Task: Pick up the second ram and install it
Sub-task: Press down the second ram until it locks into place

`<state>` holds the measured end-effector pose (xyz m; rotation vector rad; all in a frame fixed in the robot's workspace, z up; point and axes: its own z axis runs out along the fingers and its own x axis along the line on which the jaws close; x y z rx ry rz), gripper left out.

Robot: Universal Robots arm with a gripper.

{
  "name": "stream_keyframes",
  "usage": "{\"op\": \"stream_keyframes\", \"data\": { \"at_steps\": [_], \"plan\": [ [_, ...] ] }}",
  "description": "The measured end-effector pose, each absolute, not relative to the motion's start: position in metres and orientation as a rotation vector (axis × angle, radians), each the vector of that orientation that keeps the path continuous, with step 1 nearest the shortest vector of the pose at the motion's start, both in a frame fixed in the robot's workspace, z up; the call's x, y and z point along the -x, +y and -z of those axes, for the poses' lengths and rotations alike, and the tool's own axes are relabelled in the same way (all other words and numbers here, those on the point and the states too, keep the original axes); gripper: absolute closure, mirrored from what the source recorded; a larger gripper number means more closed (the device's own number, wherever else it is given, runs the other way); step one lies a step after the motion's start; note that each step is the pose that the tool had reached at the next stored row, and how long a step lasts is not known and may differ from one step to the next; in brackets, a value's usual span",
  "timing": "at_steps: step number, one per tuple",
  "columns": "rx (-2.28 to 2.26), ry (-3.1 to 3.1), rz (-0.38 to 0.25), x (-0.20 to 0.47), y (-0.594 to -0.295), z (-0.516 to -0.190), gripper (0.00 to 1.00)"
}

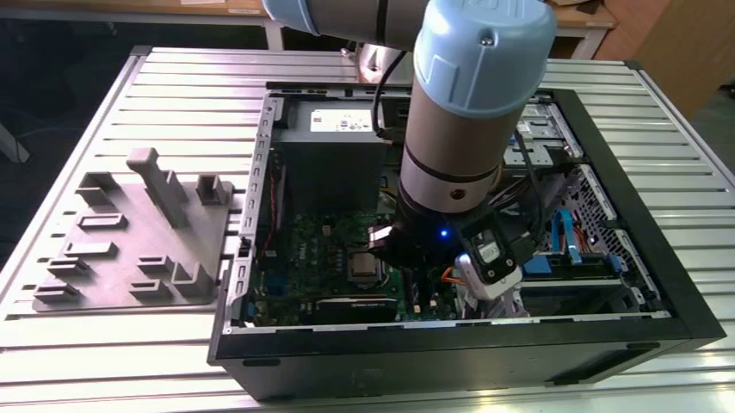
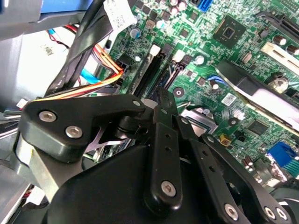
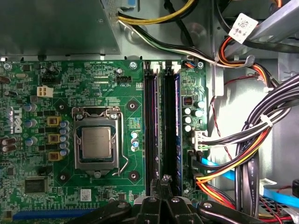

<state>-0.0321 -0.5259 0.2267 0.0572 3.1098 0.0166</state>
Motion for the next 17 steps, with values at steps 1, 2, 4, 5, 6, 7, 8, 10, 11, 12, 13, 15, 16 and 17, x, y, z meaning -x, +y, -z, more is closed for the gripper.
{"op": "stream_keyframes", "data": {
  "at_steps": [1, 2, 4, 5, 6, 7, 8, 10, 11, 12, 13, 15, 16, 17],
  "plan": [
    [-0.057, 3.110, -0.016, 0.0321, -0.5260, -0.2265, 0.90],
    [-0.057, 3.110, -0.016, 0.0321, -0.5260, -0.2265, 0.90],
    [-0.057, 3.110, -0.017, 0.0321, -0.5259, -0.2260, 0.90],
    [-0.057, 3.110, -0.017, 0.0320, -0.5259, -0.2248, 0.90],
    [-0.057, 3.110, -0.017, 0.0320, -0.5259, -0.2235, 0.90],
    [-0.057, 3.110, -0.017, 0.0320, -0.5259, -0.2230, 0.90],
    [-0.057, 3.110, -0.016, 0.0320, -0.5260, -0.2230, 0.90],
    [-0.057, 3.110, -0.016, 0.0321, -0.5260, -0.2230, 0.90],
    [-0.057, 3.110, -0.016, 0.0321, -0.5260, -0.2229, 0.90],
    [-0.057, 3.110, -0.017, 0.0320, -0.5259, -0.2221, 0.90],
    [-0.057, 3.110, -0.017, 0.0320, -0.5259, -0.2212, 0.90],
    [-0.057, 3.110, -0.017, 0.0320, -0.5259, -0.2211, 0.90],
    [-0.057, 3.110, -0.016, 0.0320, -0.5260, -0.2211, 0.90],
    [-0.057, 3.110, -0.016, 0.0320, -0.5260, -0.2211, 0.90]
  ]
}}
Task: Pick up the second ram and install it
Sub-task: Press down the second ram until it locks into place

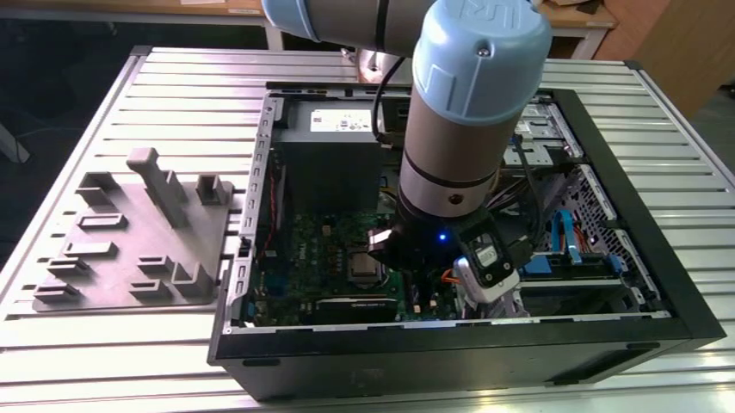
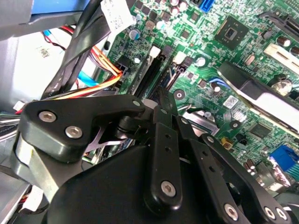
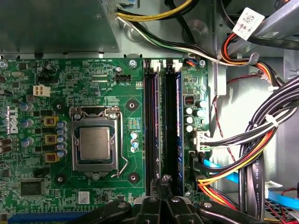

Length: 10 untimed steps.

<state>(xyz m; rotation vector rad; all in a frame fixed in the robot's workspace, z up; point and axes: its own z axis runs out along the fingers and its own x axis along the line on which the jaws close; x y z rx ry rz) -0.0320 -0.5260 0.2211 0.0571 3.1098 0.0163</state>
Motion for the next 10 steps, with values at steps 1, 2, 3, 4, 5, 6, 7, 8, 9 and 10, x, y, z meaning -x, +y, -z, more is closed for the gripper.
{"op": "stream_keyframes", "data": {
  "at_steps": [1, 2, 3, 4, 5, 6, 7, 8, 9, 10],
  "plan": [
    [-0.057, 3.110, -0.016, 0.0321, -0.5259, -0.2211, 0.90],
    [-0.057, 3.110, -0.016, 0.0321, -0.5260, -0.2209, 0.90],
    [-0.057, 3.110, -0.016, 0.0321, -0.5260, -0.2203, 0.90],
    [-0.057, 3.110, -0.015, 0.0321, -0.5260, -0.2197, 0.90],
    [-0.057, 3.110, -0.015, 0.0321, -0.5260, -0.2195, 0.90],
    [-0.057, 3.110, -0.016, 0.0321, -0.5260, -0.2192, 0.90],
    [-0.057, 3.110, -0.017, 0.0321, -0.5259, -0.2190, 0.90],
    [-0.057, 3.110, -0.017, 0.0320, -0.5259, -0.2190, 0.90],
    [-0.057, 3.110, -0.017, 0.0321, -0.5259, -0.2189, 0.90],
    [-0.057, 3.110, -0.016, 0.0320, -0.5260, -0.2184, 0.90]
  ]
}}
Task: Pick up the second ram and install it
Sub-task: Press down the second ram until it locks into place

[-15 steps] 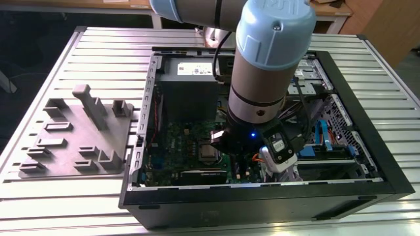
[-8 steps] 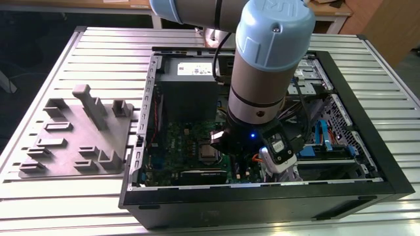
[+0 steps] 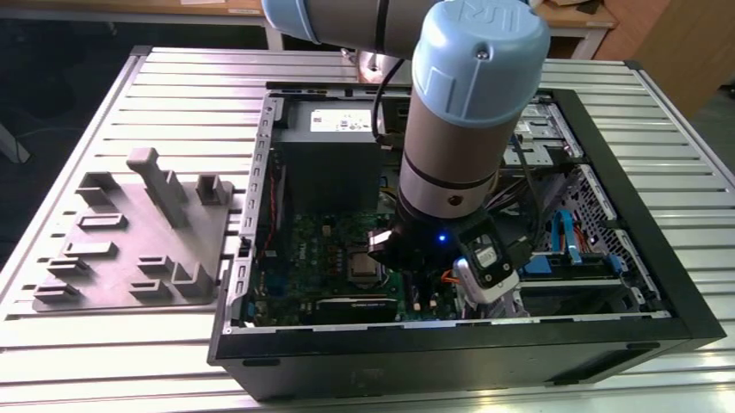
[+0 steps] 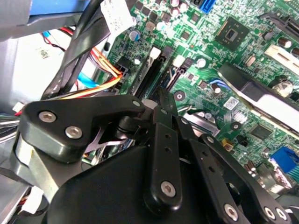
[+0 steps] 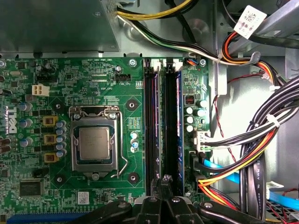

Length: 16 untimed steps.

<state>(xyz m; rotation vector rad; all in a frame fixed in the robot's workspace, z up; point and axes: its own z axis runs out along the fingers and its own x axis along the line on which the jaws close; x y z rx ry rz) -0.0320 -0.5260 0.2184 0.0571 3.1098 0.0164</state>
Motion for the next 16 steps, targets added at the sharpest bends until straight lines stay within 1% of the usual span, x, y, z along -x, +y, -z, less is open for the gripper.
{"op": "stream_keyframes", "data": {
  "at_steps": [16],
  "plan": [
    [-0.057, 3.110, -0.017, 0.0321, -0.5260, -0.2177, 0.90]
  ]
}}
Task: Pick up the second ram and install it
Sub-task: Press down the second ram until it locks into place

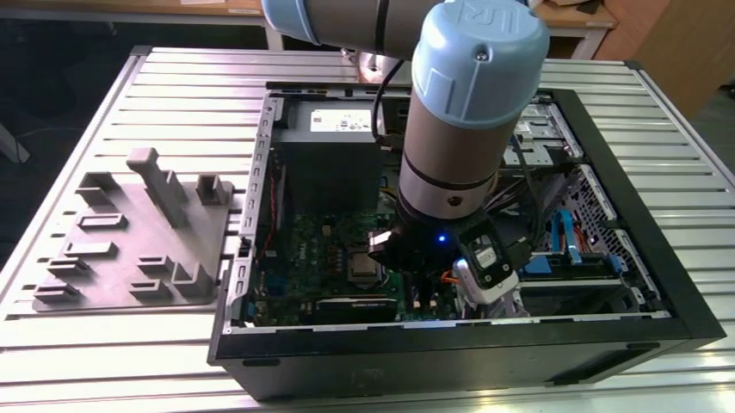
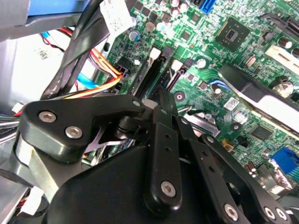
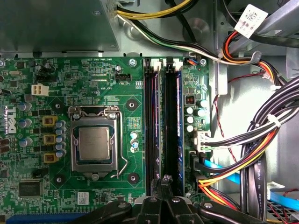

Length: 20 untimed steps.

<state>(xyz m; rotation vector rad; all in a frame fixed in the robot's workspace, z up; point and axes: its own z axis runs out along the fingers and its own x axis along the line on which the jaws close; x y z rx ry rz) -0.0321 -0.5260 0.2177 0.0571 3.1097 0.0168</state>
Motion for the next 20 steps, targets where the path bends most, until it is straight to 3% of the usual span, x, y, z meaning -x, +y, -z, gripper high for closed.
{"op": "stream_keyframes", "data": {
  "at_steps": [14, 20],
  "plan": [
    [-0.057, 3.110, -0.016, 0.032, -0.525, -0.242, 0.90],
    [-0.057, 3.110, -0.016, 0.032, -0.506, -0.242, 0.90]
  ]
}}
